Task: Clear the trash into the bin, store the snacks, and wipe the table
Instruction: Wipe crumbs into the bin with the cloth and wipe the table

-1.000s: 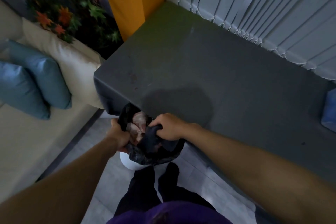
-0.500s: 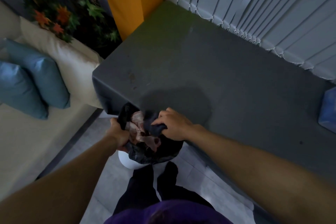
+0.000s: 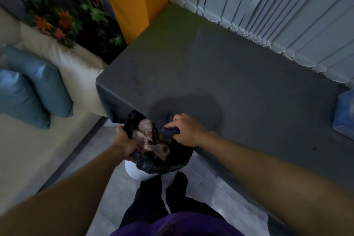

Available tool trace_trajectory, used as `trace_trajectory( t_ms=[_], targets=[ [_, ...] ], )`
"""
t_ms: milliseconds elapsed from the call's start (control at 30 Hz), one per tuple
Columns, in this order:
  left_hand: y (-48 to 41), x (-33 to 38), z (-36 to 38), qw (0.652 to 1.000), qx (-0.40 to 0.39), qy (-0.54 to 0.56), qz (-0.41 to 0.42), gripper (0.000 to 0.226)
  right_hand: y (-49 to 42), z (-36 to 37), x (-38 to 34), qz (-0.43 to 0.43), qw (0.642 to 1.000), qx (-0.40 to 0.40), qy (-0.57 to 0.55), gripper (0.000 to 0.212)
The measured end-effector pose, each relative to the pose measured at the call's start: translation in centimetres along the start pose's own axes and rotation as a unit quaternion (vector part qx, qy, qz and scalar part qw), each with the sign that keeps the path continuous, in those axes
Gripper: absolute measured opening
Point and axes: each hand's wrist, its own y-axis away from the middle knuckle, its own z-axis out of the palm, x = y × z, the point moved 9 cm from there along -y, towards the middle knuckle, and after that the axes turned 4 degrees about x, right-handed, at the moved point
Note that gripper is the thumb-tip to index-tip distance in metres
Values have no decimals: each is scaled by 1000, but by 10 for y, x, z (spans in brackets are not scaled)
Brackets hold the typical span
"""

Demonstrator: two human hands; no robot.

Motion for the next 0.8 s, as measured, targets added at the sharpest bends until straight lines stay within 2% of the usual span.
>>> trace_trajectory(
  t_ms=[67,100,167,267,333,400,500,533,800],
  targets=[
    [1,1,1,1000,2,-3,2,67,-2,-6,-1,-8,1000,-15,-22,41],
    [2,1,1,1000,3,-4,2,64,-3,-16,2,0,999,12,-33,41],
    [4,0,2,1000,2,0,2,62,-7,-45,21,43,991,120,-47,40],
    [6,-2,2,1000,0,3,2,64,-1,-93,53,126,950,287,-1,38],
    [7,-4,2,1000,2,7,-1,65,6,-119,69,175,919,349,55,37],
    [7,-8,3,1000,8,3,-2,64,5,-122,88,230,917,313,90,42],
    [6,-14,0,1000,23,-9,2,60,-4,-94,105,256,947,145,131,59],
    [6,-16,-1,1000,26,-10,4,59,-5,-87,105,252,950,119,141,62],
    [14,-31,-7,1000,15,17,3,58,-8,-81,85,276,942,106,160,67]
  ],
)
